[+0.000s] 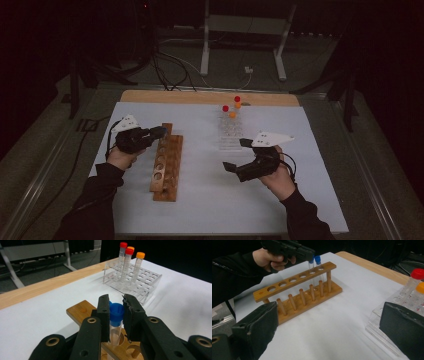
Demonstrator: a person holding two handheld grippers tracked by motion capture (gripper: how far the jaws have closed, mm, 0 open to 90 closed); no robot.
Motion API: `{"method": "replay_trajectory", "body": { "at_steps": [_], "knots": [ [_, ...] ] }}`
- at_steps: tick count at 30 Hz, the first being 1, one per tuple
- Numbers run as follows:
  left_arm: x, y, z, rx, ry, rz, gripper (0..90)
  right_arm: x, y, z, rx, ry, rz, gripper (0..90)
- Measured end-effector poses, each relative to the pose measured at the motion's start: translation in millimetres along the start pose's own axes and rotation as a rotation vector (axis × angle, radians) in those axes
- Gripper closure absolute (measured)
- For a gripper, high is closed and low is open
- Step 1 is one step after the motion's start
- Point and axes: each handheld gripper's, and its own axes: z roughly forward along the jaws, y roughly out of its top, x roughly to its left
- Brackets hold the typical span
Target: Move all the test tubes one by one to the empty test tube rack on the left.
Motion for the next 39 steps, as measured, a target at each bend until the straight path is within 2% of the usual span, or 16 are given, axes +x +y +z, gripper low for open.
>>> {"method": "replay_trajectory", "body": {
  "at_steps": [16,18,20,22,25,29,30,33,35,37,39],
  "knots": [
    [1.2,-1.5,-0.1,0.016,-0.003,-0.009,77.3,-0.3,2.3,-3.5,-0.013,-0.004,0.000,1.7],
    [0.7,-0.8,-1.5,0.006,-0.015,-0.009,75.4,-1.1,3.4,-5.3,-0.020,-0.012,0.001,1.7],
    [-2.2,1.7,-5.3,-0.011,0.000,0.007,63.7,-1.7,4.9,-7.8,-0.029,-0.020,0.000,1.7],
    [-4.4,6.5,-11.2,-0.030,-0.009,0.004,55.6,-2.6,6.7,-10.3,-0.035,-0.037,-0.008,1.7],
    [-9.9,14.0,-20.6,-0.037,-0.025,0.002,38.0,-4.8,9.9,-14.3,-0.045,-0.057,-0.009,2.0],
    [-21.8,19.8,-33.4,-0.040,-0.044,0.013,16.8,-9.7,14.8,-19.8,-0.072,-0.108,-0.002,9.9],
    [-24.6,20.0,-36.5,-0.043,-0.052,0.013,14.6,-11.3,16.2,-20.8,-0.075,-0.124,-0.003,10.6],
    [-33.9,18.0,-44.2,-0.040,-0.079,0.015,4.5,-17.9,20.8,-22.7,-0.088,-0.129,0.004,10.6],
    [-40.2,14.6,-48.6,-0.040,-0.090,0.028,2.7,-22.4,23.8,-22.2,-0.088,-0.145,0.003,10.7],
    [-45.3,9.7,-52.4,-0.045,-0.092,0.024,2.1,-27.7,25.4,-19.8,-0.086,-0.160,0.007,11.2],
    [-49.9,3.8,-55.2,-0.044,-0.093,0.028,2.1,-33.7,25.1,-16.8,-0.093,-0.188,0.009,15.8]
  ]
}}
